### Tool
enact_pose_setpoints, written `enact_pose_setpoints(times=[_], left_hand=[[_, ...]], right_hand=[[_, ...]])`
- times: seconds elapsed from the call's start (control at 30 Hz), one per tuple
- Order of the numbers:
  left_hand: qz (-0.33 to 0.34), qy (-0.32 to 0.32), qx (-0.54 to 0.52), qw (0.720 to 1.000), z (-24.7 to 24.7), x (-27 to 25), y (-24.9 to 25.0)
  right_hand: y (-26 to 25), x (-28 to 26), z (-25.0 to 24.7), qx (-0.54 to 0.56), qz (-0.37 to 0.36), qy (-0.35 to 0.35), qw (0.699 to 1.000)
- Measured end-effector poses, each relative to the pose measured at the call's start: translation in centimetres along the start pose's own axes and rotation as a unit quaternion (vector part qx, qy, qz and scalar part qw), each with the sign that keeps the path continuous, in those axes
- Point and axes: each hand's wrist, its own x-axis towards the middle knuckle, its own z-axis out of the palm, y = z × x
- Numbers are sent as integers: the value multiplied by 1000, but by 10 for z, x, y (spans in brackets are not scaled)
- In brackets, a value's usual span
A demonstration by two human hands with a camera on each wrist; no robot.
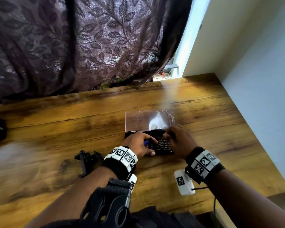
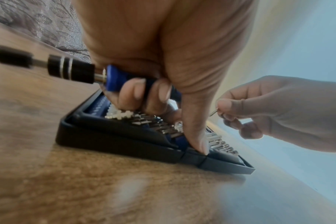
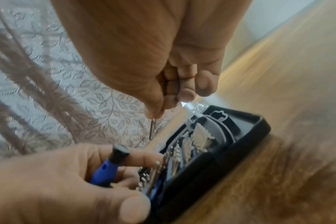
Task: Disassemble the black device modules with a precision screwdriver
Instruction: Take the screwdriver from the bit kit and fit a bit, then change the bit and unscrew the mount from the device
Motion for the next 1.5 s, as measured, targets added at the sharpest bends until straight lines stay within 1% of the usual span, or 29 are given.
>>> enact_pose_setpoints(times=[0.13, 0.23, 0.33, 0.4, 0.43, 0.47, 0.5, 0.53, 0.57, 0.6, 0.63, 0.67, 0.73, 0.77, 0.87, 0.9, 0.97, 1.03, 1.07, 1.13, 1.2, 1.27, 1.33, 1.5], left_hand=[[35, -14, -7, 999, -3, -2, -4], [73, -25, -56, 995, -9, -6, -7], [112, 1, -132, 985, -24, -17, -1], [113, 35, -215, 969, -43, -27, 8], [105, 54, -283, 952, -56, -33, 12], [102, 73, -369, 921, -68, -39, 16], [107, 93, -455, 879, -81, -43, 17], [109, 127, -502, 849, -96, -48, 15], [100, 168, -508, 839, -108, -53, 12], [91, 206, -497, 838, -121, -59, 7], [83, 229, -501, 830, -129, -66, 2], [70, 241, -531, 809, -136, -73, -4], [47, 246, -606, 755, -145, -92, -16], [35, 250, -633, 732, -148, -103, -22], [27, 245, -696, 675, -152, -130, -43], [28, 238, -714, 658, -152, -139, -47], [36, 228, -739, 633, -156, -153, -56], [38, 223, -753, 618, -161, -164, -64], [39, 220, -756, 615, -164, -168, -69], [46, 212, -762, 609, -173, -178, -81], [51, 202, -767, 607, -181, -186, -94], [48, 199, -764, 612, -187, -194, -106], [42, 191, -763, 616, -189, -201, -116], [31, 171, -764, 621, -192, -210, -145]], right_hand=[[3, -6, -21, 31, 6, 49, 998], [3, -12, -34, 86, 15, 80, 993], [0, -16, -40, 155, 28, 100, 982], [-5, -17, -43, 231, 29, 102, 967], [-10, -16, -44, 270, 27, 98, 957], [-15, -16, -46, 309, 26, 92, 946], [-21, -17, -48, 347, 23, 84, 934], [-28, -16, -50, 381, 19, 75, 921], [-34, -17, -51, 408, 13, 65, 910], [-41, -16, -51, 430, 5, 55, 901], [-47, -16, -51, 450, 0, 48, 892], [-53, -17, -51, 466, -5, 41, 884], [-67, -16, -47, 490, -13, 25, 871], [-75, -15, -44, 498, -17, 16, 867], [-102, -11, -38, 518, -37, -19, 854], [-113, -10, -36, 532, -41, -27, 845], [-140, -6, -32, 573, -47, -37, 818], [-169, -3, -29, 610, -34, -60, 789], [-182, -3, -28, 625, -27, -73, 777], [-213, -4, -21, 640, -16, -90, 763], [-239, -7, -11, 647, -7, -91, 757], [-262, -10, 0, 653, 0, -90, 752], [-278, -12, 10, 652, 6, -92, 753], [-306, -17, 40, 655, 21, -62, 753]])
